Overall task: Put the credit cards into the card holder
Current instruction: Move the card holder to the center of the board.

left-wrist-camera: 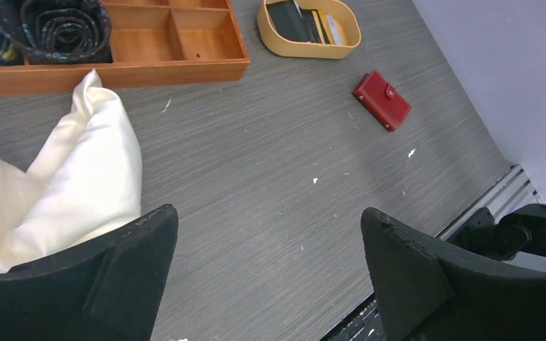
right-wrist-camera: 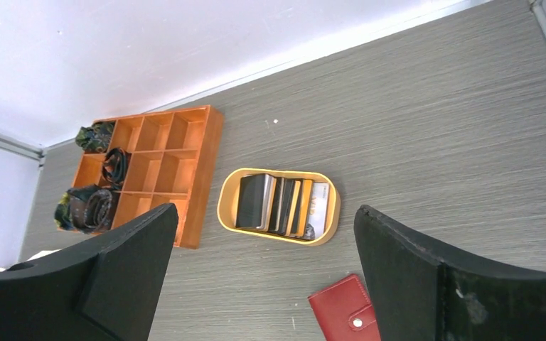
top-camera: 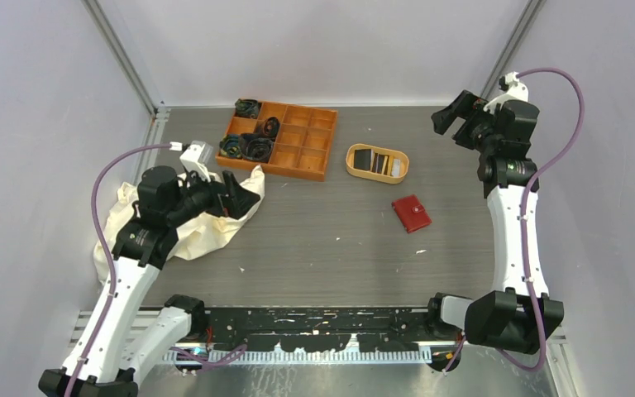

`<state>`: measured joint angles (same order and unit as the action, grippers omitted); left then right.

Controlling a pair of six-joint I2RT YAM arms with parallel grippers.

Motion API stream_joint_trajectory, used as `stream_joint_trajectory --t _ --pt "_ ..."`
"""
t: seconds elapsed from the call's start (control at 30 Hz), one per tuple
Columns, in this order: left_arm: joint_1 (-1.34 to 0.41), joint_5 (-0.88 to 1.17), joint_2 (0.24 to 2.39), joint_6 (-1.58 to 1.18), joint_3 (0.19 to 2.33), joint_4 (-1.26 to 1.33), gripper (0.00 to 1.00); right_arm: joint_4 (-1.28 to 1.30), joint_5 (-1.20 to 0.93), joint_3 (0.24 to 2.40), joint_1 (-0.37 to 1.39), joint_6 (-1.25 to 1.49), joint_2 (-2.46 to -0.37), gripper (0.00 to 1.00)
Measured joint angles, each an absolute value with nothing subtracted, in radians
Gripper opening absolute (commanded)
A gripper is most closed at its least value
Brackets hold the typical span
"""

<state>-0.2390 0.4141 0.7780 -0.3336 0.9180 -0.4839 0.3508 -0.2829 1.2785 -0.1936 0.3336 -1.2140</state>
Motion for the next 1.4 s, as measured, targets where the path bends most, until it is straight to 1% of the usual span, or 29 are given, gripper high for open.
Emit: stream_joint_trajectory --t 0.13,0.27,0.4,0.47,0.53,0.67,0.8,0.93,1.1,1.4 --pt "-0.239 0.435 0.805 -0.333 0.917 -0.463 1.00 0.337 -0.327 1.263 -0.194 0.360 -1.211 0.99" --pt "-0.239 0.436 0.807 -0.324 0.891 -0.440 1.00 0.302 -0.474 1.195 -0.194 0.336 -1.211 0.99" --pt "-0.239 0.426 0.796 -0.304 0.841 -0.438 0.99 0.316 -0.695 1.118 -0.194 0.219 -1.234 1.00" --pt "-0.239 0.421 0.785 -0.302 0.819 -0.438 0.99 0.358 -0.759 1.111 -0.192 0.137 -1.258 0.99" --pt "-0.239 0.418 0.762 -0.301 0.799 -0.438 0.98 0.413 -0.778 1.111 -0.192 0.034 -1.287 1.00" --pt "-0.239 0.396 0.709 -0.286 0.776 -0.439 0.97 0.517 -0.698 1.114 -0.192 -0.137 -1.343 0.99" --pt "-0.239 0.375 0.668 -0.276 0.758 -0.441 0.96 0.625 -0.519 1.155 -0.192 -0.249 -1.445 0.99" --pt "-0.238 0.366 0.646 -0.275 0.741 -0.447 0.94 0.688 -0.390 1.189 -0.192 -0.308 -1.537 0.91" --pt "-0.237 0.366 0.639 -0.273 0.739 -0.446 0.93 0.761 -0.300 1.218 -0.193 -0.349 -1.611 0.76" --pt "-0.237 0.368 0.637 -0.273 0.738 -0.446 0.92 0.838 -0.295 1.269 -0.189 -0.364 -1.762 0.63"
